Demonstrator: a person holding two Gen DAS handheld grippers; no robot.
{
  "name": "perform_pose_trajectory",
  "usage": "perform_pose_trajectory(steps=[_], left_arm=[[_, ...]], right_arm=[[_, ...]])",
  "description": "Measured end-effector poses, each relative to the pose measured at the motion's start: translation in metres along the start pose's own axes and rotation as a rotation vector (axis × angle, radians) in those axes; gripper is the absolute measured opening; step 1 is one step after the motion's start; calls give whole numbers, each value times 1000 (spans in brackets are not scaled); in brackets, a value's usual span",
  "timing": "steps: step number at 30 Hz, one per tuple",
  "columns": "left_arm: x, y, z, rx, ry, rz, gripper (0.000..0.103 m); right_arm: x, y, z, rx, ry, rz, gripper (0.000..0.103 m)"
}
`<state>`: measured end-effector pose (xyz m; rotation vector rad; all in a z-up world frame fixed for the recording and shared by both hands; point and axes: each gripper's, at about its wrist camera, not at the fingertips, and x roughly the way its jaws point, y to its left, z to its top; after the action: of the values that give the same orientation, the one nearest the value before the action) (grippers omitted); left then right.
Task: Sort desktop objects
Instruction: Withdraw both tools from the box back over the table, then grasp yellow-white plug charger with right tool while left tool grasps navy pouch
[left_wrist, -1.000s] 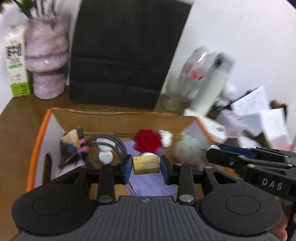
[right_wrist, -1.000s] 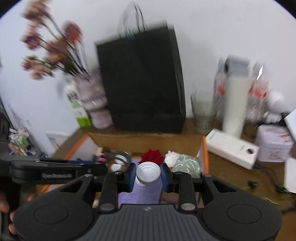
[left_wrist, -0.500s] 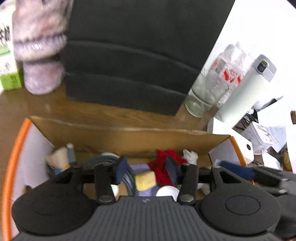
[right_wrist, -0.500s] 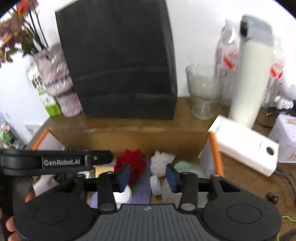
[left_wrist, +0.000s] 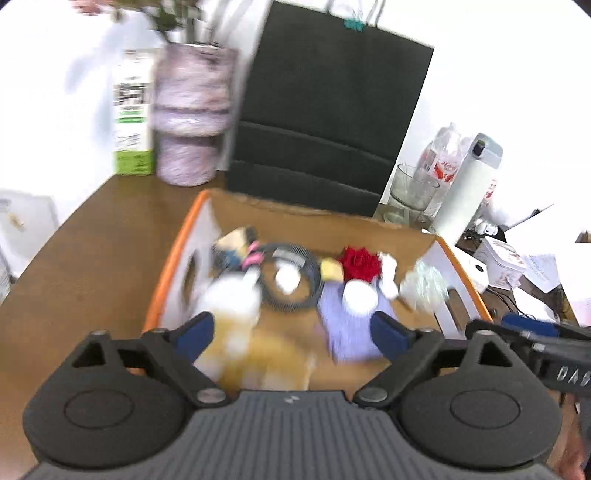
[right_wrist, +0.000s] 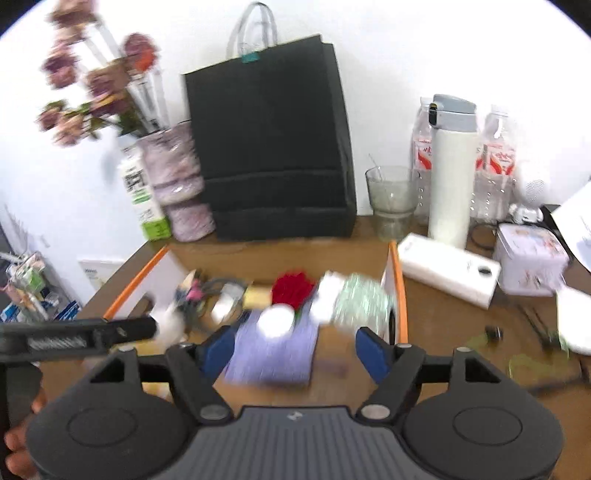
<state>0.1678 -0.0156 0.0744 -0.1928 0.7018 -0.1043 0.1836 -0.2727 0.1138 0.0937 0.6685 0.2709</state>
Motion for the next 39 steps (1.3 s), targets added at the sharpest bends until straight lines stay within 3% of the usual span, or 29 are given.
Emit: perform_pose_trajectory(steps=[4,8,13,17,27,31,33,35,39], left_arm=[[-48,9,-52,-1,-32,6,101],[-87,10,-107,64,-92,44,103],[-102,18,-166,105,-101,172,103],[-116,17,-191,127,-85,151,103],[-127,-1,-217,167,-56,73,103],[-119,-21,-208,193,-57,-72,103],[-110,-38,-195,205,-57,-149,103],[-94,-60,-182,247,-77,-159,103],[-51,-93,-160,301,-51,-150,94]], right_arm=[[-50,23,-64,-34,-61,-7,77],[-90,38,-121,-63,-82,18,82],[-121,39,-184,-46,-63,-21,86],[-143,36,-219,-35,-67,-74,86],[-151,25,-226,26,-87,-88,87],[-149,20,-219,17,-106,-112,83],[-146,13,-210,21,-105,-88,57],[-143,7,-199,16,-104,-73,43],[-142,-7,-180,26,-140,-80,44]])
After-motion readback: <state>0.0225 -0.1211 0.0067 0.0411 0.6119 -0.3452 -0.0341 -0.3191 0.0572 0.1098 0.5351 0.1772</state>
